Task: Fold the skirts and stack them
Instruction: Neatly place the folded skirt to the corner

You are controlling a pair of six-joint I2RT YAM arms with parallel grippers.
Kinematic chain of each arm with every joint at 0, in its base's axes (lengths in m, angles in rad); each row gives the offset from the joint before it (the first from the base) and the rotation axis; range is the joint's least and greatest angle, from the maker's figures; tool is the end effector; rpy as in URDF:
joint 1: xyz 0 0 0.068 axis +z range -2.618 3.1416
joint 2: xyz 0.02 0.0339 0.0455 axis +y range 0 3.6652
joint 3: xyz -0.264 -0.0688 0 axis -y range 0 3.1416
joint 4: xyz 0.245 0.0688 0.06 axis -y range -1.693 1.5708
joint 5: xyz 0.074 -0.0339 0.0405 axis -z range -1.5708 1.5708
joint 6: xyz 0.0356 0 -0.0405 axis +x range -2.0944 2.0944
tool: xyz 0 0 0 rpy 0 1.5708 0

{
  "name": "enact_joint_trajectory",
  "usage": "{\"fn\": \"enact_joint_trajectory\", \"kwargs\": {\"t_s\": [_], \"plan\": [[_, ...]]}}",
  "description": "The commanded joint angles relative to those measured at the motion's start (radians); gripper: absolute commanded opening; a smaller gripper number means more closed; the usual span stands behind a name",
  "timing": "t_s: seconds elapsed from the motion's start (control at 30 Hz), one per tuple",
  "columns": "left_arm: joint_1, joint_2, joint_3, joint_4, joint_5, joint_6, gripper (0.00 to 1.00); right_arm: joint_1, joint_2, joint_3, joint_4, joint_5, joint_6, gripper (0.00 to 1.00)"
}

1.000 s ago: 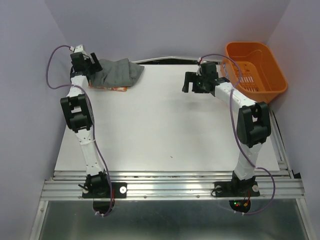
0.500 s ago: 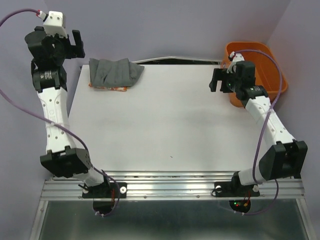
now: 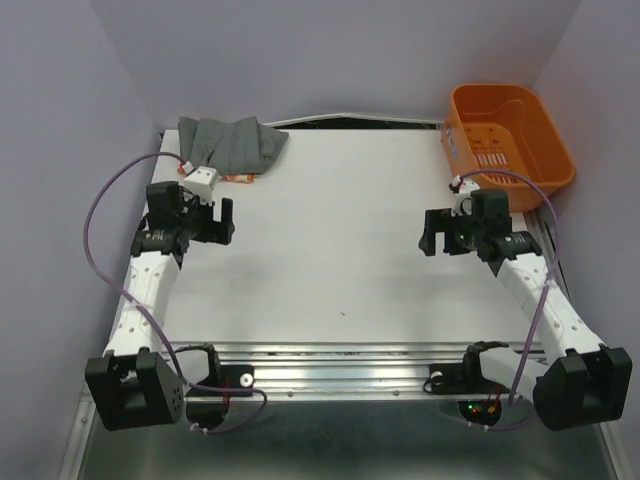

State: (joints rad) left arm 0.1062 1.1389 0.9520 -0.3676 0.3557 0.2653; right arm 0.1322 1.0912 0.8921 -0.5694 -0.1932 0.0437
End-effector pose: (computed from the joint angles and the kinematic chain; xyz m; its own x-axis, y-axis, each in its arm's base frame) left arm 0.2525 0.0145 0.3102 -0.4541 0.1988 -0.8685 0.3255 0.9444 0.0460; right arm 0.2256 0.0369 0.2824 -0.7000 -0.0498 -0.7124 -0.2358 0.9577 0.1647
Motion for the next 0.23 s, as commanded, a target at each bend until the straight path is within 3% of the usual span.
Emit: {"fn": "enact_joint_trajectory", "kwargs": {"t_s": [0.0,0.2], "plan": [[-0.089,-0.165,-0.085,0.081,-0.081,0.034,0.99,-0.005,-0.040,-0.033,0.020,-0.044,-0.015,1.00],[-0.190,-0.212,-0.137,0.088,-0.127,0.003,0.99,-0.023,-0.050,-0.032,0.011,-0.069,-0.016,1.00]]}}
